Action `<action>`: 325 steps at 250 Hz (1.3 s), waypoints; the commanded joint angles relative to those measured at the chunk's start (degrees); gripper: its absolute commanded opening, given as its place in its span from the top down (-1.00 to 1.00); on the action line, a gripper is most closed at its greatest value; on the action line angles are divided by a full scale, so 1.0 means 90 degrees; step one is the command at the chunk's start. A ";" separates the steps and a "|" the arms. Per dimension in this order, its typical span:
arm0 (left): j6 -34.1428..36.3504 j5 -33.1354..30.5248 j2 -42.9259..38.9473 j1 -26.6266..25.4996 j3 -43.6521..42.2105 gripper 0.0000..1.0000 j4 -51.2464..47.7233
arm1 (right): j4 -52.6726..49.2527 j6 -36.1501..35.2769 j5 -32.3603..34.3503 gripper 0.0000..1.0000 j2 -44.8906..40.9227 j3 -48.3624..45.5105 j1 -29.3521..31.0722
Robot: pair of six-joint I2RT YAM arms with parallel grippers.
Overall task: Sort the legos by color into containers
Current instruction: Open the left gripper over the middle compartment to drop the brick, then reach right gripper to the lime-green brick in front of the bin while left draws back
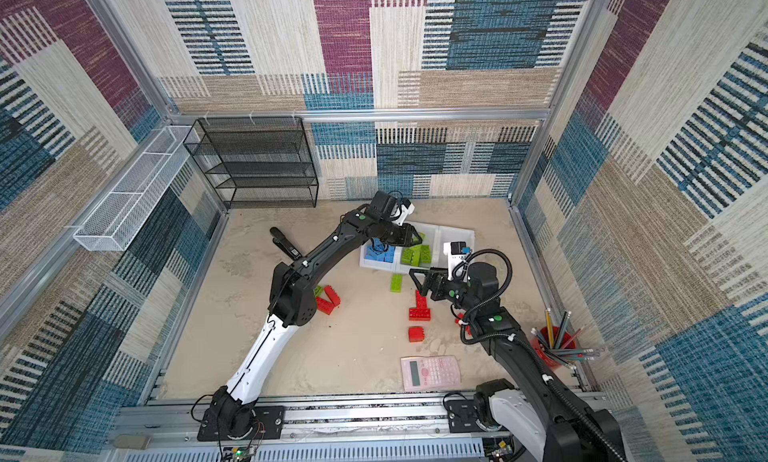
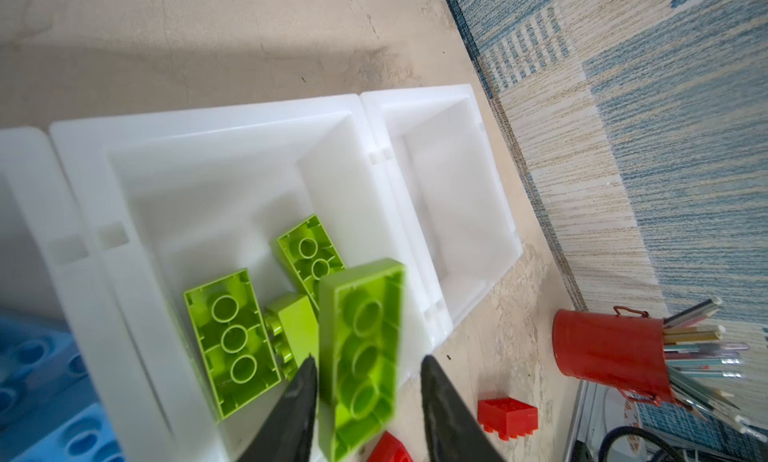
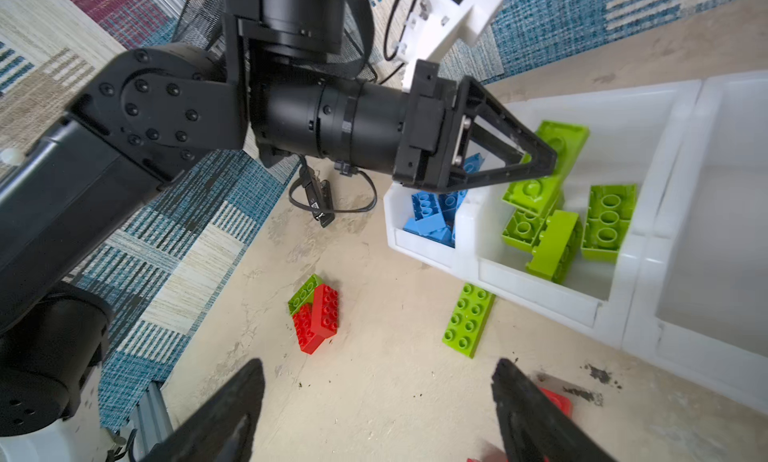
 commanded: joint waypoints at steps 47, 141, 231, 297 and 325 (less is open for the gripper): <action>0.0070 -0.0285 -0.0408 -0.0001 -0.0042 -0.39 -0.0112 | -0.0630 -0.0321 0.1394 -0.73 -0.0207 0.0293 0.0454; 0.0419 -0.1920 -0.2877 -0.0002 -0.2757 -0.47 -0.0174 | -0.1432 -0.0347 0.3206 -0.64 0.0365 0.0832 0.1743; 0.0185 -0.3057 -0.5887 0.0007 -0.6439 -0.44 -0.0012 | -0.1782 -0.0263 0.3743 -0.60 0.2027 0.1647 0.2412; 0.0672 -0.3677 -0.7846 0.0008 -0.7900 -0.44 -0.0461 | -0.1627 0.0027 0.3935 -0.60 0.3363 0.2175 0.2553; 0.0747 -0.3828 -0.8608 0.0015 -0.8523 -0.44 -0.0447 | -0.1806 0.0149 0.4118 -0.61 0.3855 0.2471 0.2560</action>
